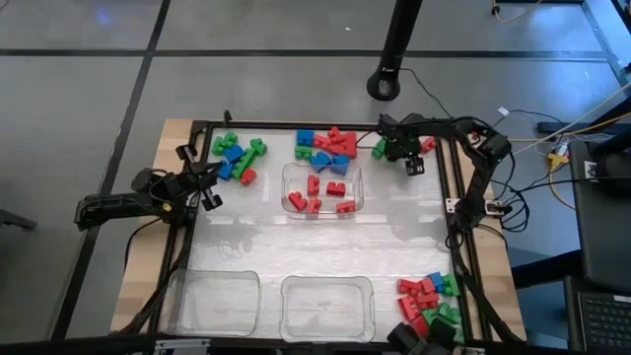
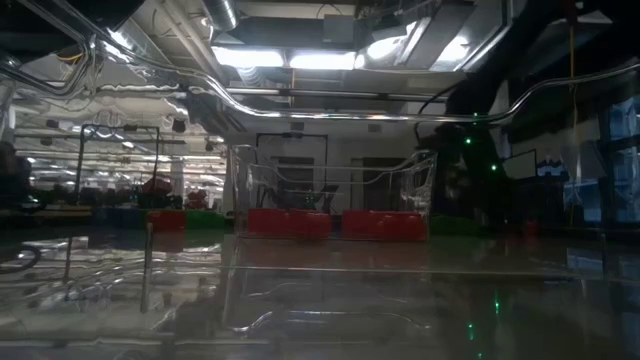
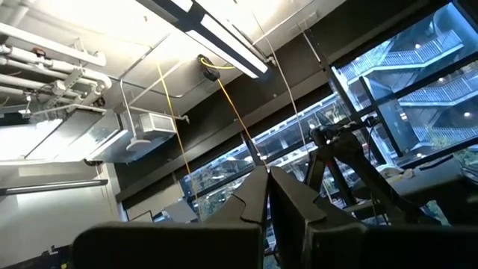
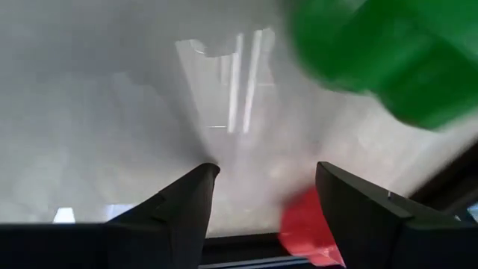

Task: Sort blocks
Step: Put the red game piece into the top right transparent bin

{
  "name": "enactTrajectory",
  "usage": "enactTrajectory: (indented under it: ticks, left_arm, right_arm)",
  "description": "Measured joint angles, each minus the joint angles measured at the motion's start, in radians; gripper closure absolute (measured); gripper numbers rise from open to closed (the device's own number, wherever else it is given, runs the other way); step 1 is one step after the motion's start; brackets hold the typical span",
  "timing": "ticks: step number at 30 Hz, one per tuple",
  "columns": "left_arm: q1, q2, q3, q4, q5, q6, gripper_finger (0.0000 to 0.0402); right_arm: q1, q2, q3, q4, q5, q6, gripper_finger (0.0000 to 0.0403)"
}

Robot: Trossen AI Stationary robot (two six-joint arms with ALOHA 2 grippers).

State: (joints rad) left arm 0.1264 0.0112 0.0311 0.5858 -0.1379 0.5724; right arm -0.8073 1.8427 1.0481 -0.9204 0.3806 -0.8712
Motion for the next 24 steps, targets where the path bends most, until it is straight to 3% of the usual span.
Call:
enactTrajectory:
  ticks: [6, 12, 15, 24]
  left_arm:
    - [0.000, 0.000, 0.000, 0.000, 0.000, 0.000, 0.0396]
    - [0.000, 0.000, 0.000, 0.001, 0.000, 0.000, 0.0396]
    - [0.000, 0.000, 0.000, 0.001, 0.000, 0.000, 0.0396]
    - [0.000, 0.000, 0.000, 0.001, 0.000, 0.000, 0.0396]
  right_arm:
    - [0.032, -0.026, 0.002, -0.027, 0.025, 0.060, 0.0165]
    - [-0.034, -0.052, 0.050, -0.042, 0.162, 0.183, 0.0165]
    - [-0.074, -0.052, 0.056, -0.048, 0.175, 0.202, 0.0165]
    - [-0.122, -0.044, 0.036, -0.017, 0.198, 0.077, 0.0165]
